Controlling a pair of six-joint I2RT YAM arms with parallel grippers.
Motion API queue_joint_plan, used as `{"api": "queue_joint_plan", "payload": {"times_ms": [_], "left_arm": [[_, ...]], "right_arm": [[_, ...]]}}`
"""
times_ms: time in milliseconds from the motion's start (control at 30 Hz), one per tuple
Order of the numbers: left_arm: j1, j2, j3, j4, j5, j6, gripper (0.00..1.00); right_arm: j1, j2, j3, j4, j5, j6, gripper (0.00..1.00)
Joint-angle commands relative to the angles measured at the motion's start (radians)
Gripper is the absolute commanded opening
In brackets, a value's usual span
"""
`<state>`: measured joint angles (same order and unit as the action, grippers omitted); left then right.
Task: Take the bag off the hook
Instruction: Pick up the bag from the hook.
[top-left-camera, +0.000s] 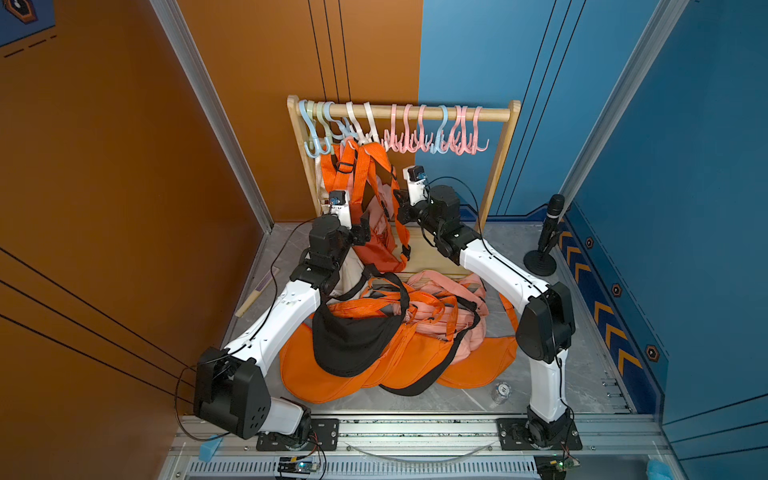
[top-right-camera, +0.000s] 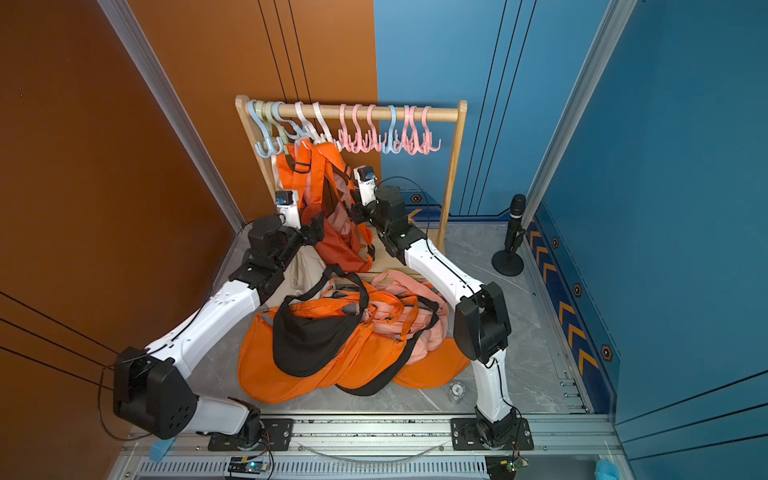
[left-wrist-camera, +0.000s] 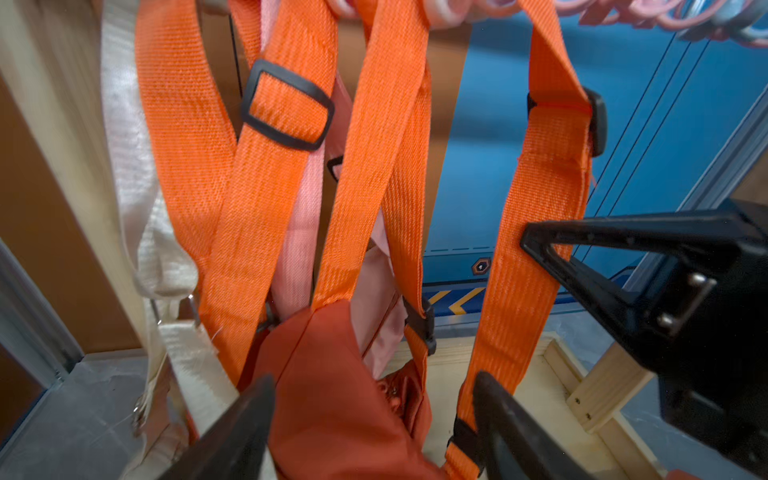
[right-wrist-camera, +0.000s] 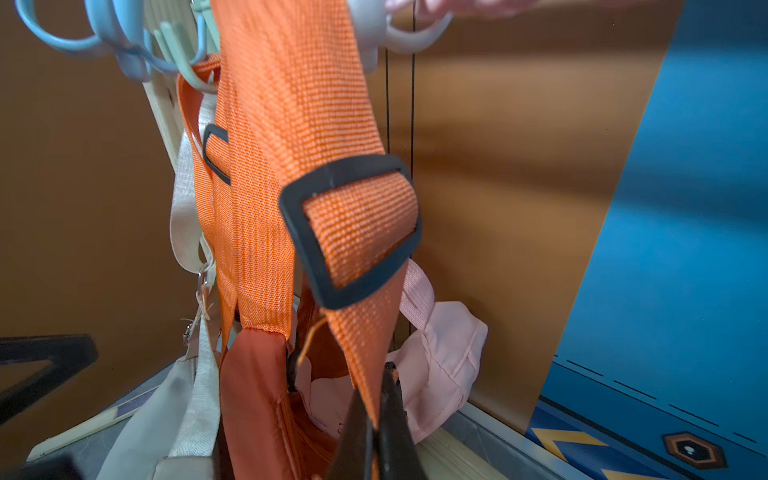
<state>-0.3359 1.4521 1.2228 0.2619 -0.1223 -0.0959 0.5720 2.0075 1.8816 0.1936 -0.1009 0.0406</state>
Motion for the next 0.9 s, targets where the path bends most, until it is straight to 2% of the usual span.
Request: {"api": "queue_joint_plan", "payload": {"times_ms": [0,133,267,433,667,800,867], "left_arm": [[0.018,0.058,0.064,0.064,0.089,0.025,0.55],[0.031,0.111,0.124,0.092,0.107,0.035,0.54],[0.040,0.148,0.170,0.115,0.107,0.046,0.74],[0.049,0.196,0.227,0.117,0.114,0.068,0.78],[0.061,0.263,0.288,0.132,0.152,0.073,0.76],[0.075,0.300,0.328,0.133,0.158,0.070,0.68],[0.084,0.316,0.347,0.133,0.166,0.058,0.62]], "right_arm": [[-0.019,-0.047,-0.040,0.033,-0.009,-0.008,0.00],[-0.032,-0.068,-0.060,0.029,-0.015,-0.008,0.00],[-0.044,-0.082,-0.068,0.026,-0.026,-0.007,0.00],[-0.054,-0.093,-0.075,0.023,-0.040,-0.005,0.00],[-0.061,-0.098,-0.075,0.027,-0.053,-0.005,0.00],[-0.061,-0.097,-0.073,0.027,-0.061,-0.005,0.00],[-0.061,-0.098,-0.072,0.024,-0.064,-0.007,0.00]]}}
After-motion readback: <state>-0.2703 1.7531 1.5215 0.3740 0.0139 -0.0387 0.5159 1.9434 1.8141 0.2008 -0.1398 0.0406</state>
